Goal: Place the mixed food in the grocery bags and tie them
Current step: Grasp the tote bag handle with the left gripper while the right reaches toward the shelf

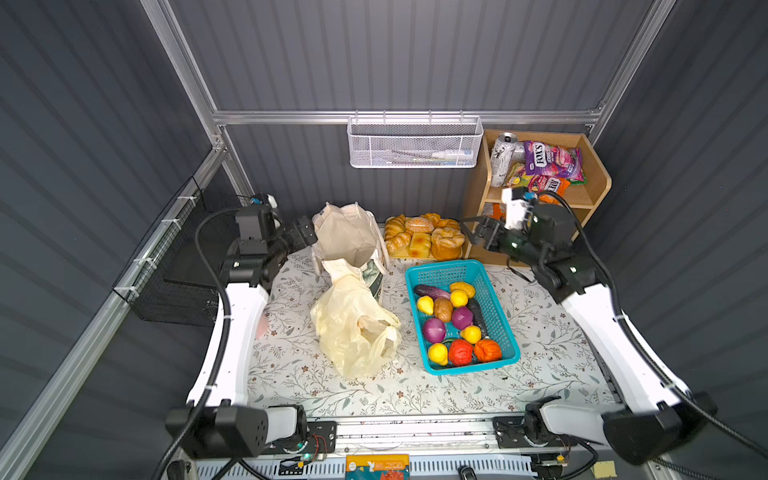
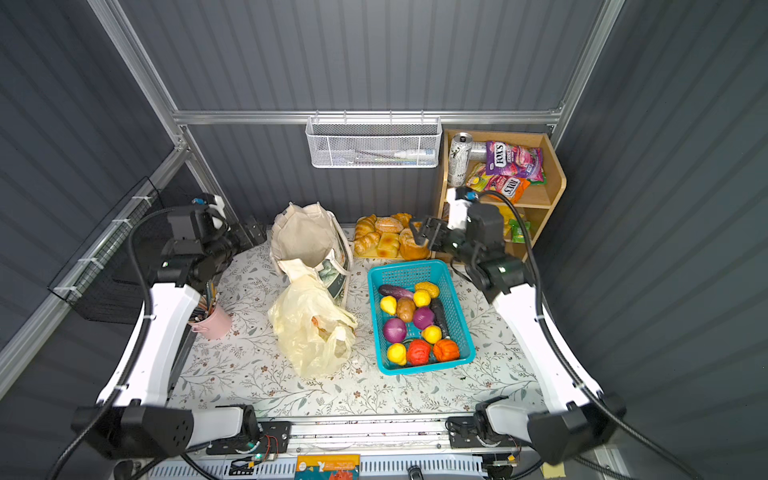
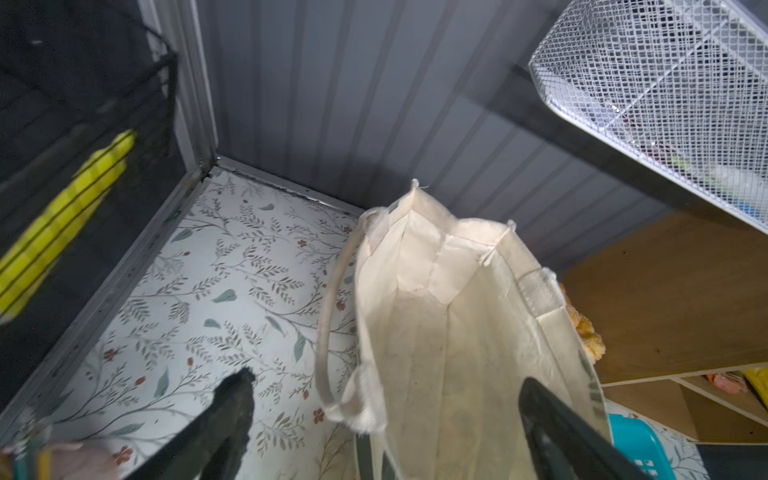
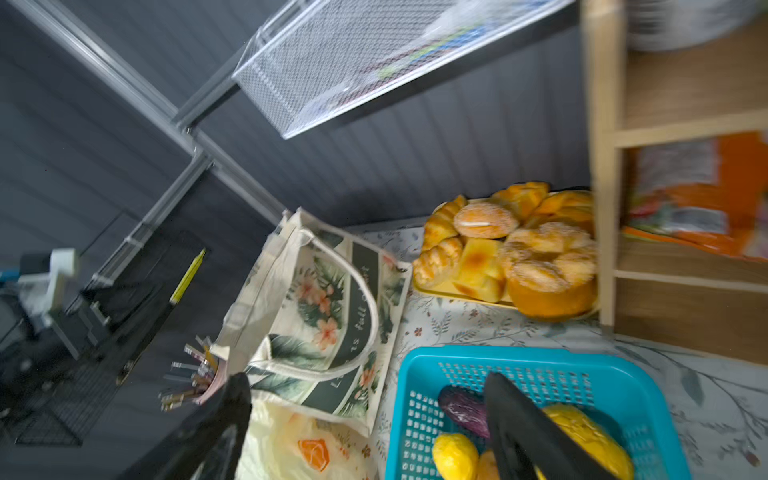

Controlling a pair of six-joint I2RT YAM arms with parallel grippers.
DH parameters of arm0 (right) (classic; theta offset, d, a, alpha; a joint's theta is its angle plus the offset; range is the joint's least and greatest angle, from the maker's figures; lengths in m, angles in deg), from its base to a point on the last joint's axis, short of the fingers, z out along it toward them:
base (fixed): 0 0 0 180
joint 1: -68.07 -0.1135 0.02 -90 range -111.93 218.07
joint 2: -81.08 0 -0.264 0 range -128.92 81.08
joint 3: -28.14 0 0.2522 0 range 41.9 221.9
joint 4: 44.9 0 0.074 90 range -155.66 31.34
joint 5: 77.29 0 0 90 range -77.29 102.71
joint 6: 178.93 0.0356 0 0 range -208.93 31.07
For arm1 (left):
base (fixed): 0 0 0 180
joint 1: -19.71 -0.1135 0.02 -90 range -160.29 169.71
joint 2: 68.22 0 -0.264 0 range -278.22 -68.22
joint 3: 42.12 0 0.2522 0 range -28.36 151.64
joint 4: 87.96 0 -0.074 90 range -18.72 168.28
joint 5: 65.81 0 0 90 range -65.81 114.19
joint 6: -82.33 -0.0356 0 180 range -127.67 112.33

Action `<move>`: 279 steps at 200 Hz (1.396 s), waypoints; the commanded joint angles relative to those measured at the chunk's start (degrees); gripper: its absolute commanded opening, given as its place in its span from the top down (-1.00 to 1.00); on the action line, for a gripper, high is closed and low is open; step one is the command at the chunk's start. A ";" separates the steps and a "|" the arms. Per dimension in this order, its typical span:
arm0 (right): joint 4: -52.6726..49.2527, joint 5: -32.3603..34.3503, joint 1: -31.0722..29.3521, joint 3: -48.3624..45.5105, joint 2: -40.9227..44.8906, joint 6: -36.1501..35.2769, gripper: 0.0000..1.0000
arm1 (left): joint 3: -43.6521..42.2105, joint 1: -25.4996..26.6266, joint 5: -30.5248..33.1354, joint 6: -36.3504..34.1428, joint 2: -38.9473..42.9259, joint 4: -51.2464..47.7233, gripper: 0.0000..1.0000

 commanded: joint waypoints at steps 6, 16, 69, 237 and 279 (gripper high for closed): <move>-17.36 2.09 -6.08 20.92 -15.33 -3.53 -0.63 | 7.62 0.32 -3.57 0.40 -8.78 -7.48 -0.99; -21.41 3.16 -8.05 30.56 -22.10 -4.34 -0.61 | 9.27 0.42 -1.63 0.04 -11.36 -8.21 -0.99; -36.23 4.41 -12.95 72.63 -52.51 -1.65 -0.57 | 12.49 0.57 4.65 -3.67 -21.21 -10.29 -0.99; -20.04 3.82 -18.33 60.52 -57.75 0.90 -0.13 | 9.91 2.77 -0.69 -7.66 -25.00 -7.13 -0.06; -21.79 3.60 -18.25 53.44 -49.64 -2.90 1.00 | 7.21 2.77 -1.73 -8.15 -20.05 -6.75 1.00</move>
